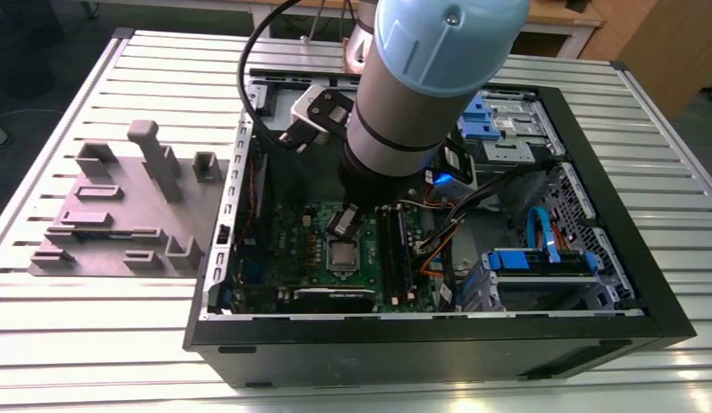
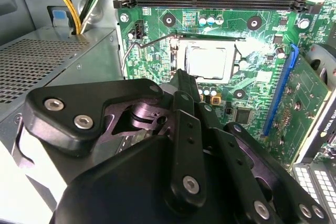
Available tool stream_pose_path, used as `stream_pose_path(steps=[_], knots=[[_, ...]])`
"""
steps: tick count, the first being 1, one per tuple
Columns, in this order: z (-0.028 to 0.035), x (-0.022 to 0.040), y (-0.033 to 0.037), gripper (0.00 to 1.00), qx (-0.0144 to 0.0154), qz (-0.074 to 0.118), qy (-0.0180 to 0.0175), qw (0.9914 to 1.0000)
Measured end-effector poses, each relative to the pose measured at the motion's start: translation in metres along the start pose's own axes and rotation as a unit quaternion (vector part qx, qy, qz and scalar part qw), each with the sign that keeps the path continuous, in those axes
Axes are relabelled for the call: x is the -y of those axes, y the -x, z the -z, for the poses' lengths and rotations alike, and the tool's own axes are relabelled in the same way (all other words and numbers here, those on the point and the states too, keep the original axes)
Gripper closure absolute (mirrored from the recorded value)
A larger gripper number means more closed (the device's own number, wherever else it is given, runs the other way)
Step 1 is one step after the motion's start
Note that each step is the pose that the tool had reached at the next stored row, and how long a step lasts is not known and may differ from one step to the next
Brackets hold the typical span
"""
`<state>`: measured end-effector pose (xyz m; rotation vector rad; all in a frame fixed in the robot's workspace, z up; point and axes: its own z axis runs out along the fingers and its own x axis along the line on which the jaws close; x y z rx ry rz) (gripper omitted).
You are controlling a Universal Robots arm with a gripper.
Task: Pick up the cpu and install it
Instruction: 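Install the first cpu locking lever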
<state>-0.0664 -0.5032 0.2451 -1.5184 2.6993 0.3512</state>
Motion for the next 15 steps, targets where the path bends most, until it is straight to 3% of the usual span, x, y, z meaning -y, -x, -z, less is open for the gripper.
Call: stream_pose_path(steps=[3, 5, 9, 15], knots=[[-0.0003, 0.0002, 0.0020, 0.90, 0.0012, 0.000, 0.0008, 1.00000], [-0.0004, 0.0019, 0.0035, 0.90, 0.0059, 0.001, 0.0037, 0.99998], [-0.0011, 0.0050, 0.0079, 0.90, 0.0113, 0.001, 0.0070, 0.99991], [-0.0024, 0.0158, 0.0206, 0.90, 0.0140, 0.001, 0.0087, 0.99986]])
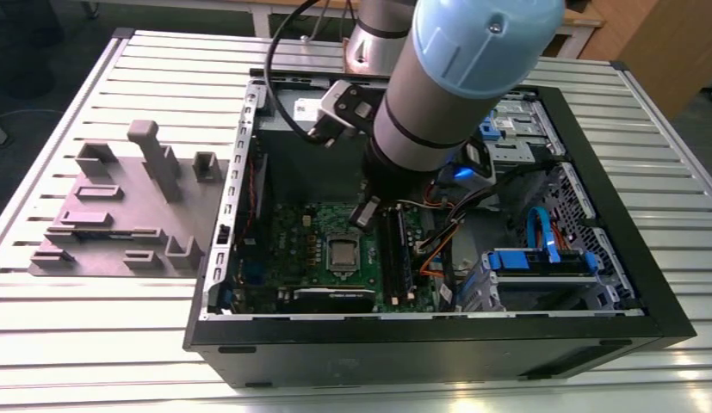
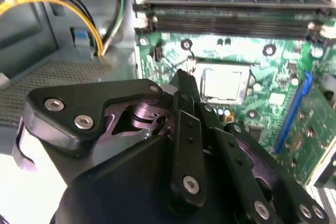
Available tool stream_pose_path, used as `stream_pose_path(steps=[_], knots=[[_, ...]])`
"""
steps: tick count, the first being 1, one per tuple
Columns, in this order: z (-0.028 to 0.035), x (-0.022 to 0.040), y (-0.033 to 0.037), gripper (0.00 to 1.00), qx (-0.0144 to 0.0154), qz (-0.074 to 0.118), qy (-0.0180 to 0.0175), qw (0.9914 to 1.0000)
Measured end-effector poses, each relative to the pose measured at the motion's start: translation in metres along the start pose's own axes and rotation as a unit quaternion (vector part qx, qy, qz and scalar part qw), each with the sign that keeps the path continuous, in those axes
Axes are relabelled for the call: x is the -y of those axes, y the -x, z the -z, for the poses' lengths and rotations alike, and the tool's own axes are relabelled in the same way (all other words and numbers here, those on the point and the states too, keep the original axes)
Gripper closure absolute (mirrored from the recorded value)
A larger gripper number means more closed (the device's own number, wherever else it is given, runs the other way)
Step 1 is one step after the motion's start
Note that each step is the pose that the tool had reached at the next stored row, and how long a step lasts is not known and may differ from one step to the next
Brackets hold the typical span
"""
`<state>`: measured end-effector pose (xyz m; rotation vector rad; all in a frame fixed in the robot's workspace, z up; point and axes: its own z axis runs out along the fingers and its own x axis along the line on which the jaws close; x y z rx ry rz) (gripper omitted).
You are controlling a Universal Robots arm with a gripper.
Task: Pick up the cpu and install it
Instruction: 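Install the first cpu locking lever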
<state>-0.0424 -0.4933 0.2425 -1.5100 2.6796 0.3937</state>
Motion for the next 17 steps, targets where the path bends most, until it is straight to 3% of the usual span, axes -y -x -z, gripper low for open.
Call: stream_pose_path(steps=[2, 4, 6, 7, 8, 17], knots=[[-0.0004, 0.0017, 0.0026, 0.90, 0.0042, 0.000, 0.0026, 0.99999], [-0.0008, 0.0026, 0.0038, 0.90, 0.0147, 0.002, 0.0090, 0.99985], [-0.0012, 0.0028, 0.0046, 0.90, 0.0280, 0.003, 0.0173, 0.99945], [-0.0015, 0.0029, 0.0048, 0.90, 0.0333, 0.003, 0.0206, 0.99922], [-0.0022, 0.0030, 0.0052, 0.90, 0.0365, 0.004, 0.0226, 0.99907], [-0.0104, 0.0052, 0.0134, 0.90, 0.0457, 0.005, 0.0283, 0.99854]])
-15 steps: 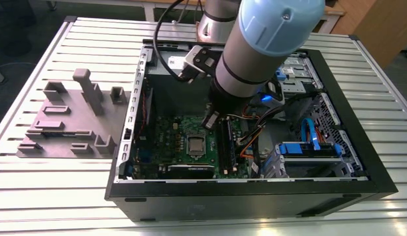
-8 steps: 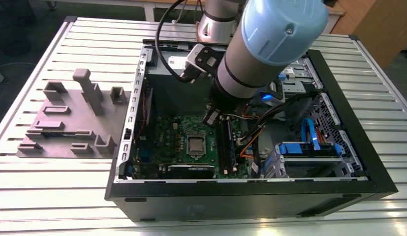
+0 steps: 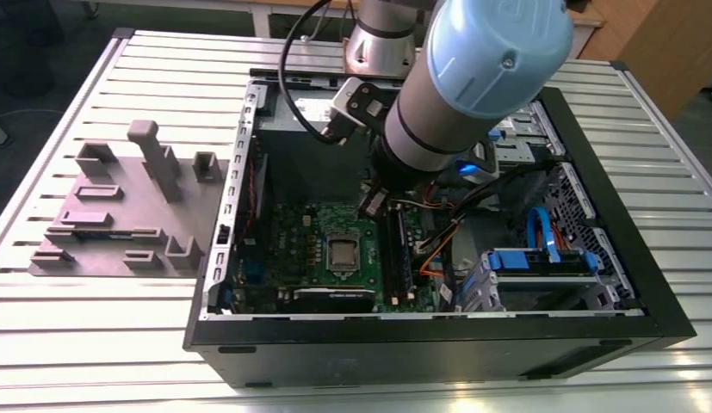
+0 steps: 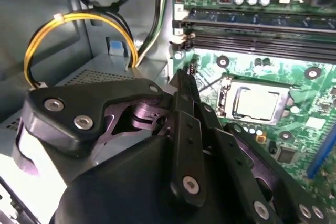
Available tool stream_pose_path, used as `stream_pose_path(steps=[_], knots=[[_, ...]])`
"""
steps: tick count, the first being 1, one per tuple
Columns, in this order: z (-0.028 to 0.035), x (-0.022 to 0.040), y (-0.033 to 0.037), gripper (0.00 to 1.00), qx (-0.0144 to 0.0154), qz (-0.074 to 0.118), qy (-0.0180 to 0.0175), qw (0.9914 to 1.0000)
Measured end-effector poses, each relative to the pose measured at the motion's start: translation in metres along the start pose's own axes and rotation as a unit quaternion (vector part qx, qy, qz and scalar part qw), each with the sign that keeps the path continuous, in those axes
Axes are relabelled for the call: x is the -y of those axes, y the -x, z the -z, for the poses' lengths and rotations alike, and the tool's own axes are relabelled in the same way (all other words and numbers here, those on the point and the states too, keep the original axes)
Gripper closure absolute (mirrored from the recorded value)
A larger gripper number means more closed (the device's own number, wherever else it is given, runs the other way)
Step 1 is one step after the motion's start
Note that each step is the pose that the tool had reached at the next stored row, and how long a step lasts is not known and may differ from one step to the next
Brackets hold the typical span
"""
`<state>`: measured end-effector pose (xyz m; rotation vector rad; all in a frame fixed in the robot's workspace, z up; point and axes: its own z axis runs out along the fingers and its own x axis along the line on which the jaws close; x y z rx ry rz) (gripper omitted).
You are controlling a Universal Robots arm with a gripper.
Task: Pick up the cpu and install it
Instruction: 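Install the first cpu locking lever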
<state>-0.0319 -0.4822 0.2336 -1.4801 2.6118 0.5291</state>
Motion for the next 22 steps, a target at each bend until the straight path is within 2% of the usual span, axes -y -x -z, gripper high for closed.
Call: stream_pose_path(steps=[4, 6, 11, 14, 16, 18, 22], knots=[[-0.0033, -0.0007, 0.0005, 0.90, 0.0034, 0.001, 0.0022, 0.99999], [-0.0048, -0.0016, 0.0000, 0.90, 0.0039, 0.001, 0.0029, 0.99999], [-0.0068, -0.0041, -0.0008, 0.90, 0.0033, 0.005, 0.0039, 0.99998], [-0.0072, -0.0049, -0.0014, 0.90, 0.0019, 0.010, 0.0052, 0.99994], [-0.0072, -0.0052, -0.0015, 0.90, -0.0022, 0.012, 0.0041, 0.99992], [-0.0073, -0.0052, -0.0016, 0.90, -0.0089, 0.013, 0.0015, 0.99988], [-0.0066, -0.0054, -0.0014, 0.90, -0.0147, 0.013, -0.0014, 0.99981]])
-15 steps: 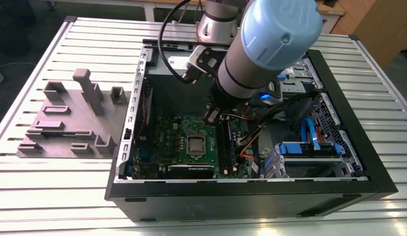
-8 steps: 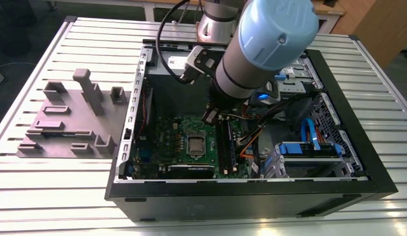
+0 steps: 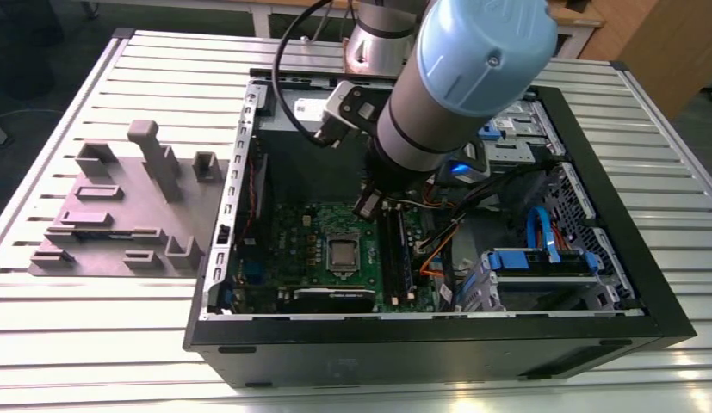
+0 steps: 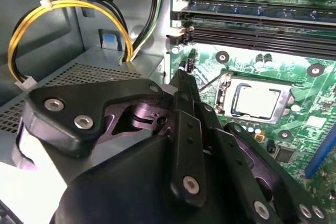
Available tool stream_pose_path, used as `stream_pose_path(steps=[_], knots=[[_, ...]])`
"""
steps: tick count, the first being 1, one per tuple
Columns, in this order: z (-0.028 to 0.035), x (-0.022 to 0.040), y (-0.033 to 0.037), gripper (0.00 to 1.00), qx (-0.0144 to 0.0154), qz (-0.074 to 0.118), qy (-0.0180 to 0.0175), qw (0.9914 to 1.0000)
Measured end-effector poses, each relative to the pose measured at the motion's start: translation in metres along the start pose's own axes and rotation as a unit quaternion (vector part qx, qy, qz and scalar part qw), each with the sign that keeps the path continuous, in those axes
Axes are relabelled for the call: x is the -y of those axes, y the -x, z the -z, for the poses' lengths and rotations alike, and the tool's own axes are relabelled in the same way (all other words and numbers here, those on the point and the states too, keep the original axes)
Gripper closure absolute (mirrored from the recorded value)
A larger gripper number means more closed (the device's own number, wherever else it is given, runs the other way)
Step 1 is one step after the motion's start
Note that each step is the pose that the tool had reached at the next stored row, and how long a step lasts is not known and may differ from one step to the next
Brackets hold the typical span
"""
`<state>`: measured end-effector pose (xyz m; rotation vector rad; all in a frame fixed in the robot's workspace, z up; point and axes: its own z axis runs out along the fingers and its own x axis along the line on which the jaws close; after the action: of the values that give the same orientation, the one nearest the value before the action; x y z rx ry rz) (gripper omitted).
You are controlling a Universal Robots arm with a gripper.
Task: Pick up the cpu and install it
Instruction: 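Install the first cpu locking lever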
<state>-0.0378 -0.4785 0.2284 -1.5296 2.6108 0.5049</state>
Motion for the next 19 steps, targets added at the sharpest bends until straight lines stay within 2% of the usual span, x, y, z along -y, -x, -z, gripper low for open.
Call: stream_pose_path(steps=[8, 11, 19], knots=[[0.0031, -0.0023, -0.0012, 0.90, -0.0074, 0.000, -0.0041, 0.99996], [0.0037, -0.0018, -0.0025, 0.90, -0.0130, -0.001, -0.0073, 0.99989], [0.0060, 0.0006, -0.0098, 0.90, -0.0138, 0.000, -0.0075, 0.99988]])
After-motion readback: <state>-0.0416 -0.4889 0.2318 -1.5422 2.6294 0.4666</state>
